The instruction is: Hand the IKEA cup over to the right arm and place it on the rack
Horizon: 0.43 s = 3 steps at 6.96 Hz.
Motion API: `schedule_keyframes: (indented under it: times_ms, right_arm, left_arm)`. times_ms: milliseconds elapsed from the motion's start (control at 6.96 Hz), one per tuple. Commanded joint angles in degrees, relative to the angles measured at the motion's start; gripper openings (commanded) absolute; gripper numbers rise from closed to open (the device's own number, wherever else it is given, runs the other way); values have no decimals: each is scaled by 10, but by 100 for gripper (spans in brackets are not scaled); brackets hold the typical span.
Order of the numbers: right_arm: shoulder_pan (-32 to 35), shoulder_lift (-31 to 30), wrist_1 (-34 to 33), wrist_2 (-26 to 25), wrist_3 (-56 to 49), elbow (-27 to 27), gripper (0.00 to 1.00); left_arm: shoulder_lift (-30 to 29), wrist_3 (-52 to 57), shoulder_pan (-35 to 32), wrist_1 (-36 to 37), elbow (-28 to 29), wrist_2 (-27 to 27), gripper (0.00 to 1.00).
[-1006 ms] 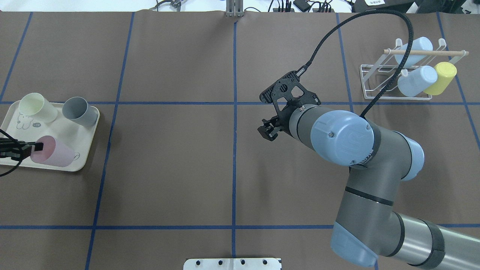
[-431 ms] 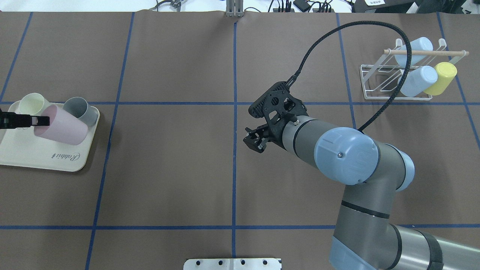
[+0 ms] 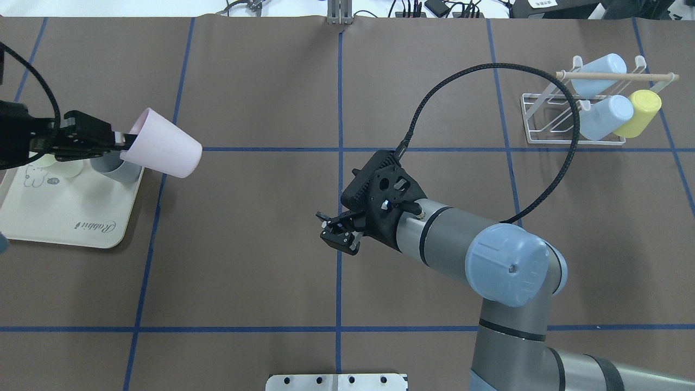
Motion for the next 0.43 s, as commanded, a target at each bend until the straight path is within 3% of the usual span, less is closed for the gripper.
schedule_keyframes:
  times_ms: [0,287]
  right_arm:
    - [-20,0,174,-1,-34,-63,99]
    - [-23,1,191,-2,-41,-70,99]
  left_arm:
    - [-44,-70,64,1,3,64,0]
    - [-67,-89,121,2,8,115,0]
